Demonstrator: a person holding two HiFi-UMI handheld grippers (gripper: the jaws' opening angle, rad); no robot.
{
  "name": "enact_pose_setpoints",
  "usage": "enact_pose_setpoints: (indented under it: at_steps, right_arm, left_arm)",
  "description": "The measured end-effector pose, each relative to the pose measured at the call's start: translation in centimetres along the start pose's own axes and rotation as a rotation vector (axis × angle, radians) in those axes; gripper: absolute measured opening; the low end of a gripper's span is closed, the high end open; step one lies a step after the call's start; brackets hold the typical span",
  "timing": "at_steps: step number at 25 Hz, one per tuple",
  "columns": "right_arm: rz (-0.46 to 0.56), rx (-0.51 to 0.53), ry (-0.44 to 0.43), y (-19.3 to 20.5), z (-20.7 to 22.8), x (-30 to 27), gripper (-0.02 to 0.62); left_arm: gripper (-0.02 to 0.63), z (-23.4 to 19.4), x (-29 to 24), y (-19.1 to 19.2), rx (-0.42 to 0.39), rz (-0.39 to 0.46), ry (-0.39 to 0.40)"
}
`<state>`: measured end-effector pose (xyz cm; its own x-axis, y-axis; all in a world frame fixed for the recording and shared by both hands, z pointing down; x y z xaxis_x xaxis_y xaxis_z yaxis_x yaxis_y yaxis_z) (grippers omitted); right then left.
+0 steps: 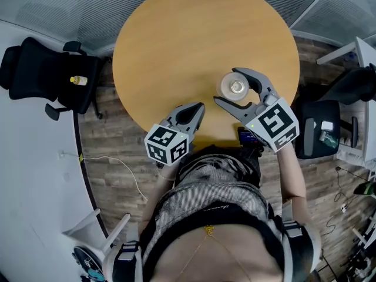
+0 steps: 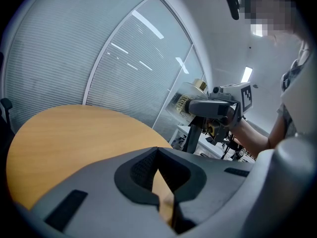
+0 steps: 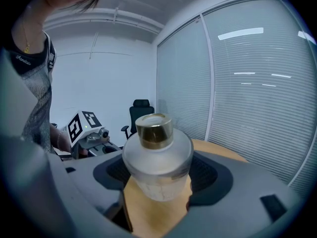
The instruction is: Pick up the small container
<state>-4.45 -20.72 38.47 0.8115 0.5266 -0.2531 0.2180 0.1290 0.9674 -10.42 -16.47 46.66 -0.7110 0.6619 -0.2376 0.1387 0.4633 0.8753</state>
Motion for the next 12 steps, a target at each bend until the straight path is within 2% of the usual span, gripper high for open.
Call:
enact_pose_setpoints:
  at_steps: [12]
  right_arm:
    - [0.0, 0.026, -0.011, -0.1, -0.04, 0.06, 0.342]
  left_arm:
    - [0.005, 0.02, -0.04, 0.08, 0.003, 0.0, -0.002]
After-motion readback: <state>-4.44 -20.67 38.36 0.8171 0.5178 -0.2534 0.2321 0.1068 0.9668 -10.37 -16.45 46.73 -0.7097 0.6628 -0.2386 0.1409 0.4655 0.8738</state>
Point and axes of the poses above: the fingertips, and each gripper's own axes: x backward along the fingers, z to its right, y out of its underside, the point moved 1 cm from there along x, backward along the fingers, and after that the axes turned 11 degrees about z, right-handed, at the moved point
